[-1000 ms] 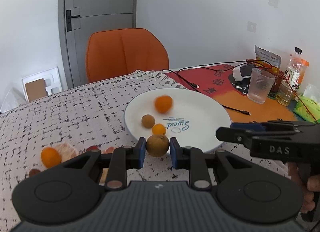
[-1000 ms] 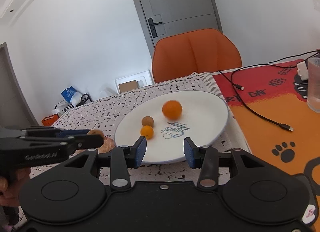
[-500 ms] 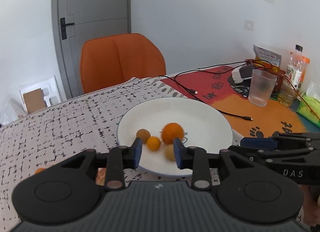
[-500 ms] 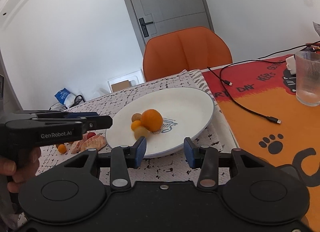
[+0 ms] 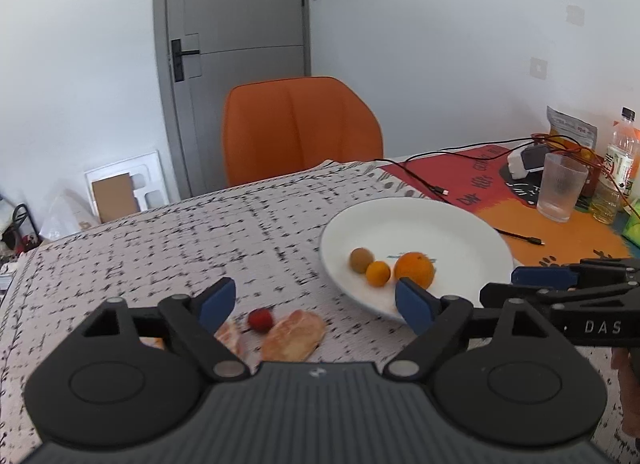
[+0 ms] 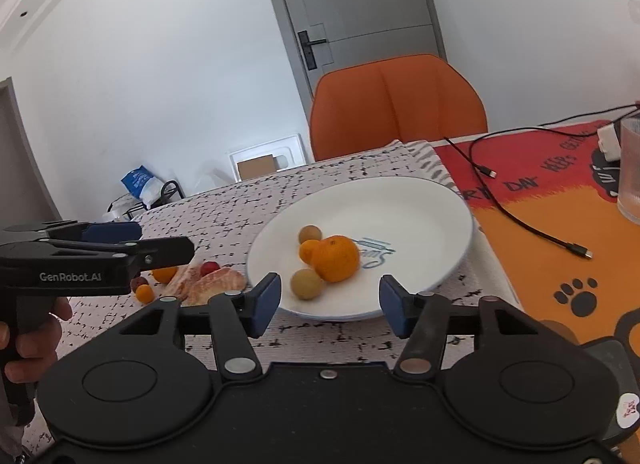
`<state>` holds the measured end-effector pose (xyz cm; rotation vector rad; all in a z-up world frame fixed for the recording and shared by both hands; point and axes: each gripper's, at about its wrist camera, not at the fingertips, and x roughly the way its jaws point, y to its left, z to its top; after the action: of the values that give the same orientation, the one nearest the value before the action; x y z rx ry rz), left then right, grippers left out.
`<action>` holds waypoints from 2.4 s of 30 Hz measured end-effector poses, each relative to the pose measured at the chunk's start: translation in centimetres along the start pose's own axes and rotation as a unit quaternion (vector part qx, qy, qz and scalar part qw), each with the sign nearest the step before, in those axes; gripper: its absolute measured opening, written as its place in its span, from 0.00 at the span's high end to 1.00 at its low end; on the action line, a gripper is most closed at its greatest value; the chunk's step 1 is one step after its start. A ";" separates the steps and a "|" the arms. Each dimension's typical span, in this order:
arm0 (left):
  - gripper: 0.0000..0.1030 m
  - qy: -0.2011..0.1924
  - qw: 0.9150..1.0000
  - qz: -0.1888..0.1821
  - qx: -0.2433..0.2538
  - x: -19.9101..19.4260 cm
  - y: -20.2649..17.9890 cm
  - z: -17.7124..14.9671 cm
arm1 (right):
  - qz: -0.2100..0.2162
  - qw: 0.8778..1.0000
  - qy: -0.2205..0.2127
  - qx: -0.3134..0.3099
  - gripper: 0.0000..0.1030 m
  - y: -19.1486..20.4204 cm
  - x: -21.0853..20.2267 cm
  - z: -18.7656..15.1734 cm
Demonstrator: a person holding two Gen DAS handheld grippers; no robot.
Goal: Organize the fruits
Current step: 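Withdraw both open grippers from the bowl, then move both open grippers toward the loose fruits beside the bowl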
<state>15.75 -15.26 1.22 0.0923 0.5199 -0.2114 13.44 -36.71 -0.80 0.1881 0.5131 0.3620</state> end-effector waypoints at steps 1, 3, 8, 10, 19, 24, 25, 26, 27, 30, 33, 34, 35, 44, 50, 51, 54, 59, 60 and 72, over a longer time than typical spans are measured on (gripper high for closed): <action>0.15 0.002 1.000 0.001 -0.002 -0.2 0.4 -0.2 | 0.002 1.000 0.001 0.000 0.43 0.2 0.0 0.0; 0.15 0.003 1.000 0.005 -0.004 -0.7 1.0 -0.6 | 0.008 1.000 0.003 -0.001 0.35 0.6 0.1 0.1; 0.15 0.002 1.000 0.014 -0.020 -2.0 2.8 -1.3 | 0.012 1.000 0.002 -0.012 0.26 2.2 0.2 0.2; 0.14 0.003 0.999 0.018 -0.027 -2.5 3.6 -1.6 | 0.015 1.000 0.004 -0.015 0.23 2.8 0.4 0.3; 0.10 -0.007 0.998 0.043 -0.053 -5.3 6.7 -2.6 | 0.031 0.999 0.010 -0.032 0.14 5.6 0.6 0.2; 0.10 -0.009 0.996 0.056 -0.061 -6.6 8.3 -3.3 | 0.042 0.998 0.012 -0.038 0.10 7.0 0.9 0.2; 0.09 -0.009 0.996 0.058 -0.063 -6.8 8.5 -3.5 | 0.044 0.998 0.013 -0.041 0.09 7.3 0.9 0.1; 0.09 -0.009 0.996 0.060 -0.066 -7.0 8.8 -3.6 | 0.046 0.998 0.015 -0.043 0.09 7.6 1.0 0.1; 0.08 -0.009 0.996 0.062 -0.068 -7.2 9.1 -3.7 | 0.047 0.998 0.016 -0.044 0.08 7.8 1.1 0.1; 0.06 -0.010 0.995 0.067 -0.074 -7.6 9.6 -4.0 | 0.053 0.997 0.020 -0.045 0.05 8.4 1.2 0.0; 0.06 -0.012 0.994 0.070 -0.079 -8.2 10.2 -4.3 | 0.058 0.997 0.021 -0.048 0.01 9.1 1.2 0.0; 0.06 -0.013 0.994 0.071 -0.081 -8.4 10.4 -4.5 | 0.059 0.997 0.021 -0.048 0.00 9.2 1.2 -0.1; 0.06 -0.014 0.994 0.072 -0.083 -8.6 10.5 -4.6 | 0.060 0.997 0.021 -0.049 0.00 9.4 1.2 -0.1; 0.06 -0.011 0.993 0.072 -0.091 -9.4 11.6 -5.4 | 0.067 0.996 0.030 -0.052 0.00 10.3 1.5 -0.4; 0.06 -0.009 0.993 0.071 -0.094 -9.6 12.0 -5.8 | 0.068 0.996 0.035 -0.055 0.00 10.8 1.7 -0.7; 0.06 -0.008 0.993 0.071 -0.093 -9.5 12.1 -5.8 | 0.068 0.995 0.036 -0.056 0.00 10.8 1.8 -0.8; 0.06 -0.008 0.994 0.067 -0.092 -9.3 12.2 -6.0 | 0.067 0.995 0.036 -0.057 0.00 10.9 1.9 -0.9; 0.06 -0.008 0.994 0.060 -0.095 -8.8 12.4 -6.2 | 0.064 0.996 0.034 -0.060 0.02 10.9 2.2 -0.9; 0.06 -0.008 0.993 0.062 -0.095 -8.7 12.4 -6.2 | 0.065 0.995 0.036 -0.060 0.04 10.9 2.4 -0.9; 0.27 0.004 0.993 0.049 -0.103 -6.1 12.9 -6.5 | 0.060 0.995 0.054 -0.067 0.08 11.0 5.0 -1.1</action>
<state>10.37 -0.72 -0.87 -0.0833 0.5410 -0.0614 13.76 -24.60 -1.06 0.0703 0.5847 0.5237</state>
